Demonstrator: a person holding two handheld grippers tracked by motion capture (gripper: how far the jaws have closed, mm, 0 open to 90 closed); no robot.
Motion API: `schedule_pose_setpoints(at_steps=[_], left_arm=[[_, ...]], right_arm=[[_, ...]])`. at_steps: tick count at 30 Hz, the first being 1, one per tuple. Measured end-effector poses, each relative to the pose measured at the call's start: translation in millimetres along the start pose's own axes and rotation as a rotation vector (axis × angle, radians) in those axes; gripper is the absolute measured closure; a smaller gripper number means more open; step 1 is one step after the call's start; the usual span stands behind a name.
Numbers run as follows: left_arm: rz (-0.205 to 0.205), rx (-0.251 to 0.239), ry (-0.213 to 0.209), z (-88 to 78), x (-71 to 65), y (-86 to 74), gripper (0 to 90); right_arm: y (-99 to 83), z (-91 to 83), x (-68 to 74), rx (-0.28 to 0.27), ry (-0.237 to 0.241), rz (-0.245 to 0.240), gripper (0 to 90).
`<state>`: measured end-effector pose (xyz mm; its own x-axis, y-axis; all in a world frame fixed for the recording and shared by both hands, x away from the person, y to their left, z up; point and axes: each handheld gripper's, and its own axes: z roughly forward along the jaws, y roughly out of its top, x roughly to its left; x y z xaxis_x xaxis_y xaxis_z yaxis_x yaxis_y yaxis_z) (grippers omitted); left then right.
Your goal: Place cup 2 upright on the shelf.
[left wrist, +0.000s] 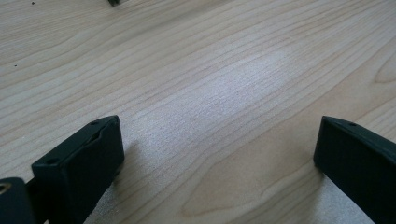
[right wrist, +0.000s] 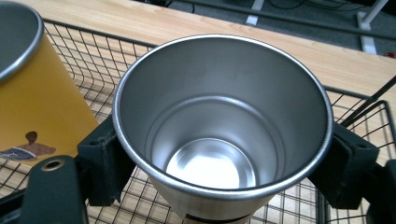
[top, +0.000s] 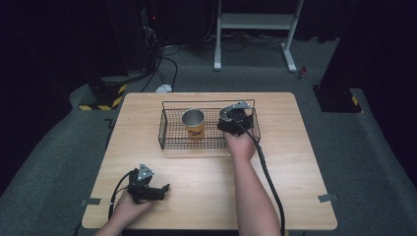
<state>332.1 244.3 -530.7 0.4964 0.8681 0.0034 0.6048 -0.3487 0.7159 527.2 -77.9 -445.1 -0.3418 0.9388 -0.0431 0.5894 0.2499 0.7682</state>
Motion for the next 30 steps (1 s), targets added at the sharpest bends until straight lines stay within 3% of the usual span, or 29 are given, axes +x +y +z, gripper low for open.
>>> schedule_pose_setpoints(at_steps=[18, 30], left_arm=[[0.0, 0.0, -0.003, -0.1, 0.5, 0.0, 2.4], [-0.004, -0.002, -0.003, -0.5, 0.6, -0.4, 2.7]], right_arm=[[-8.8, 12.5, -1.7, 0.108, 0.024, 0.014, 18.3], [-11.5, 15.9, -1.6, 0.131, 0.027, -0.004, 18.2]])
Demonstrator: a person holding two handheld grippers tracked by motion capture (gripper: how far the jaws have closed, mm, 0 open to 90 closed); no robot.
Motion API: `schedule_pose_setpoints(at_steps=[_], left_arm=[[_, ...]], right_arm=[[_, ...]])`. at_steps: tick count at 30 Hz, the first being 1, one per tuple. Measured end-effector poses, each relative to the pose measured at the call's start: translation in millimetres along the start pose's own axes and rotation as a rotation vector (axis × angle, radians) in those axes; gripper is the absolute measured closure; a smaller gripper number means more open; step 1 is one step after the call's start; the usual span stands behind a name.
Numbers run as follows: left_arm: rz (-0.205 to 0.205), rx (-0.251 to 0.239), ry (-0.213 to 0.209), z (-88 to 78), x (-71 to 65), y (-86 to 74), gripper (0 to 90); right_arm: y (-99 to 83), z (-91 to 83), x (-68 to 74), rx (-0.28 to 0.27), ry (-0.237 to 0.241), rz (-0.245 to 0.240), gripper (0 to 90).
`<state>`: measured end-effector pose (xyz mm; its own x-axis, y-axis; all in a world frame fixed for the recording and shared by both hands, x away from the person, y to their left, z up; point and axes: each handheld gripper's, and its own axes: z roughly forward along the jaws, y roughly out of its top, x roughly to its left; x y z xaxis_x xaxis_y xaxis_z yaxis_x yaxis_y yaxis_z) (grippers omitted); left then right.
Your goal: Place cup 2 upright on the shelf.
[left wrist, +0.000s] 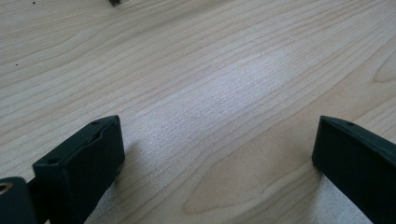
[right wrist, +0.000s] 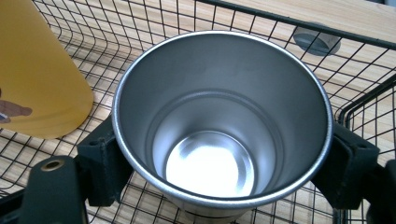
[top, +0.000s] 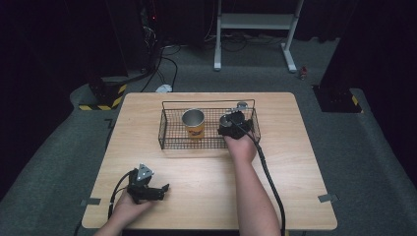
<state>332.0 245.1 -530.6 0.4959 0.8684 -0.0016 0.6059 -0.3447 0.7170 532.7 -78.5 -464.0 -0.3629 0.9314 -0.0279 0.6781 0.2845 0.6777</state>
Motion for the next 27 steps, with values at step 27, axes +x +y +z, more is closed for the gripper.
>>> schedule_pose_setpoints(at_steps=[27], left_arm=[[0.0, -0.001, 0.005, 0.1, 0.0, 0.1, 2.8]], right_arm=[[-0.9, -4.5, -1.6, 0.004, -0.009, -0.011, 9.0]])
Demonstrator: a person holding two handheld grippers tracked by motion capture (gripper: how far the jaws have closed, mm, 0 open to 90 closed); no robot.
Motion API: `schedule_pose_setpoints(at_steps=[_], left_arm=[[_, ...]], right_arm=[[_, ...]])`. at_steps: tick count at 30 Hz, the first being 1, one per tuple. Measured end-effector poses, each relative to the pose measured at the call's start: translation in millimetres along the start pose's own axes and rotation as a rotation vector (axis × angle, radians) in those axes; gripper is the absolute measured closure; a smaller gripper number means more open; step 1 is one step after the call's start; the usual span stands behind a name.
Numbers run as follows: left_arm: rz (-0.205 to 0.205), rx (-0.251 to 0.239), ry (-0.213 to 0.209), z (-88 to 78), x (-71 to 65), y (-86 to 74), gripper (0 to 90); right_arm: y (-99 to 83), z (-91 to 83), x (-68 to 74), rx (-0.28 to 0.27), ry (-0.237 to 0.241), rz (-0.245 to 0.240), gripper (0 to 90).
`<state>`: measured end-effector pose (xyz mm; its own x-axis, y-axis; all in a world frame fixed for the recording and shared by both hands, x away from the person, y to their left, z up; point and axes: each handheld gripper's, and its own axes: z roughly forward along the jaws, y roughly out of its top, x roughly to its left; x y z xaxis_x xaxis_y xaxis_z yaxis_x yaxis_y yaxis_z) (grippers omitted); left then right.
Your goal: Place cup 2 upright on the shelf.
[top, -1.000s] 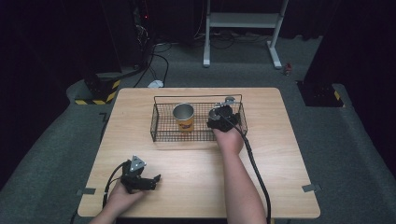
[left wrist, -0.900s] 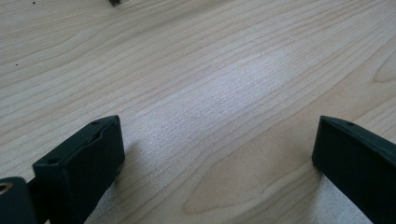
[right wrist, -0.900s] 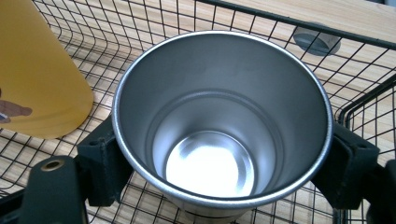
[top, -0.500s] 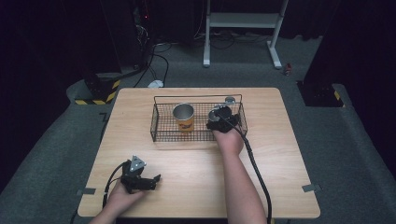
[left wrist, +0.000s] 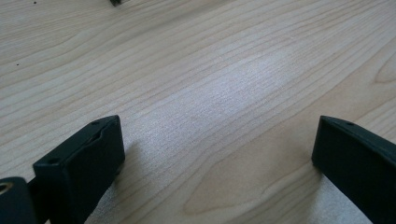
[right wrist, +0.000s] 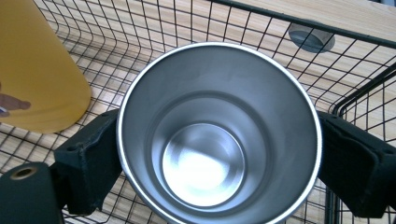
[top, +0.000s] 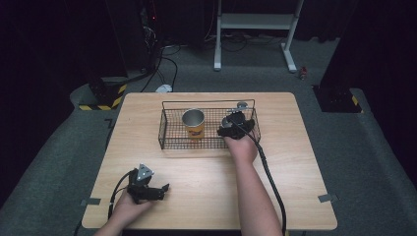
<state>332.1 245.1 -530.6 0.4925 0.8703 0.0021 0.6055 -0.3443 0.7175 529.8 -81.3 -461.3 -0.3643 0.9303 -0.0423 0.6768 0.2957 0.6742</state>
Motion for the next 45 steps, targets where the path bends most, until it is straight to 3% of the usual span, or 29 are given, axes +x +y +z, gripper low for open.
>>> schedule_pose_setpoints(at_steps=[21, 32, 45], left_arm=[[-0.002, 0.0, 0.001, 0.3, -0.1, 0.3, 2.8], [-0.001, 0.002, 0.001, 0.1, -0.1, 0.3, 2.9], [0.003, 0.001, 0.013, -0.2, -0.2, 0.3, 3.5]], right_arm=[[1.0, -40.6, -3.5, -0.133, 0.031, 0.007, 9.7], [-21.8, -58.0, -14.5, -0.184, 0.047, 0.03, 12.6], [-59.9, -81.5, -27.2, -0.205, 0.062, 0.01, 15.7]])
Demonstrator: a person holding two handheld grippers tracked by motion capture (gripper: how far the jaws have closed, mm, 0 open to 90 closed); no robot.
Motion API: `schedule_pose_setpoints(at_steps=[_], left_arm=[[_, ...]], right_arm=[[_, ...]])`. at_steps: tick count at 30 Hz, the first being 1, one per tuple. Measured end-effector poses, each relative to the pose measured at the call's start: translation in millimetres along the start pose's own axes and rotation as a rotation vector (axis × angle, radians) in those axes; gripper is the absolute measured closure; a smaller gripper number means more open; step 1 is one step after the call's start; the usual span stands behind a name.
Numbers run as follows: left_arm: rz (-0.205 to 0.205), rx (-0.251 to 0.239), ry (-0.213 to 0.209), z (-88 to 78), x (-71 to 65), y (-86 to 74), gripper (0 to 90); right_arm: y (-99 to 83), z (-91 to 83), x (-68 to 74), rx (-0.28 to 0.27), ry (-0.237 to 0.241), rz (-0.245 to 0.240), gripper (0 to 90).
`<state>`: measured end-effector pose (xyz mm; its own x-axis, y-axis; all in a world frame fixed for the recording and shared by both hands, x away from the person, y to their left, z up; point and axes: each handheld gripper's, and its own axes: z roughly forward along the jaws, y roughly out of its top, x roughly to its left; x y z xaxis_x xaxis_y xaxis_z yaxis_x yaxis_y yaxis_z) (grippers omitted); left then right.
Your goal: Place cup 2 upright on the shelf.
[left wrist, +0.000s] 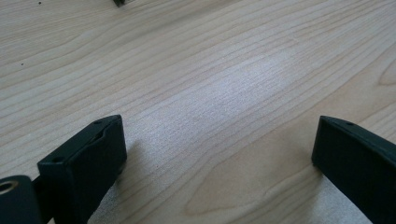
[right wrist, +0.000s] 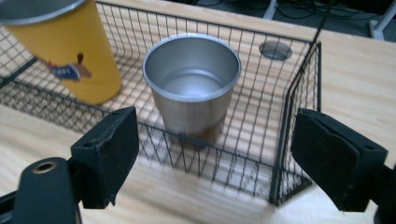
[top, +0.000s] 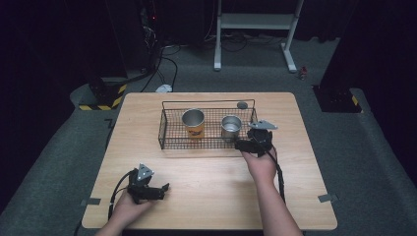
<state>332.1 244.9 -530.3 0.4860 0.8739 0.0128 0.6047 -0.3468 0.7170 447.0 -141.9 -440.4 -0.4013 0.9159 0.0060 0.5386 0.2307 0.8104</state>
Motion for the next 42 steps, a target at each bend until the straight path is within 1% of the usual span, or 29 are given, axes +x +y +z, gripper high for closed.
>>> schedule_pose_setpoints(at_steps=[4, 5, 9, 10, 13, 17, 18, 22, 24, 25, 26, 27, 28, 30, 31, 34, 42], left_arm=[[0.001, 0.0, 0.001, 0.0, 0.1, 0.0, 3.5], [0.001, 0.0, 0.001, 0.0, 0.1, 0.0, 3.5], [0.001, 0.0, 0.001, -0.1, 0.0, 0.1, 3.5], [-0.003, -0.001, -0.001, 0.1, -0.2, 0.0, 3.5], [-0.013, -0.001, 0.003, 0.7, -1.1, 0.4, 3.5], [-0.012, 0.001, 0.004, 0.8, -1.2, 0.7, 3.4], [-0.013, 0.001, 0.004, 0.8, -1.2, 0.7, 3.5], [-0.012, 0.001, 0.004, 0.8, -1.1, 0.7, 3.5], [-0.012, 0.001, 0.004, 0.7, -1.2, 0.6, 3.4], [-0.013, 0.001, 0.004, 0.8, -1.2, 0.7, 3.5], [-0.012, 0.001, 0.004, 0.7, -1.2, 0.7, 3.4], [-0.012, 0.001, 0.004, 0.7, -1.1, 0.7, 3.5], [-0.012, 0.001, 0.004, 0.7, -1.1, 0.7, 3.4], [-0.012, 0.001, 0.003, 0.8, -1.1, 0.7, 3.5], [-0.014, 0.001, 0.002, 0.9, -1.2, 0.7, 3.4], [-0.012, -0.001, 0.001, 1.1, -0.9, 0.8, 3.4], [-0.014, -0.001, 0.002, 1.4, -0.9, 1.1, 3.5]], right_arm=[[-16.0, -8.8, -3.8, 0.005, -0.008, -0.007, 16.1], [-20.9, -10.9, -5.4, 0.007, -0.01, -0.015, 16.2], [-43.9, -19.4, -11.9, 0.028, -0.02, -0.015, 16.5], [-48.1, -20.4, -13.4, 0.029, -0.023, -0.023, 16.5], [-65.7, -25.3, -17.4, 0.05, -0.036, -0.025, 16.4], [-90.8, -31.5, -22.2, 0.08, -0.041, -0.019, 16.3], [-97.1, -33.1, -23.3, 0.087, -0.045, -0.025, 16.2], [-121.0, -38.5, -27.6, 0.128, -0.055, -0.021, 15.8], [-132.4, -41.2, -29.2, 0.151, -0.069, -0.024, 15.1], [-134.6, -43.5, -30.4, 0.147, -0.066, -0.017, 15.2], [-137.0, -46.9, -30.7, 0.146, -0.075, -0.016, 15.2], [-139.0, -49.8, -31.5, 0.14, -0.086, -0.038, 15.2], [-140.4, -51.5, -32.3, 0.139, -0.085, -0.037, 15.2], [-141.4, -52.5, -35.7, 0.155, -0.053, 0.004, 14.7], [-141.6, -52.6, -37.4, 0.159, -0.049, 0.016, 14.3], [-141.4, -52.1, -36.6, 0.157, -0.056, 0.016, 14.0], [-141.1, -51.9, -36.1, 0.159, -0.056, 0.014, 13.9]])
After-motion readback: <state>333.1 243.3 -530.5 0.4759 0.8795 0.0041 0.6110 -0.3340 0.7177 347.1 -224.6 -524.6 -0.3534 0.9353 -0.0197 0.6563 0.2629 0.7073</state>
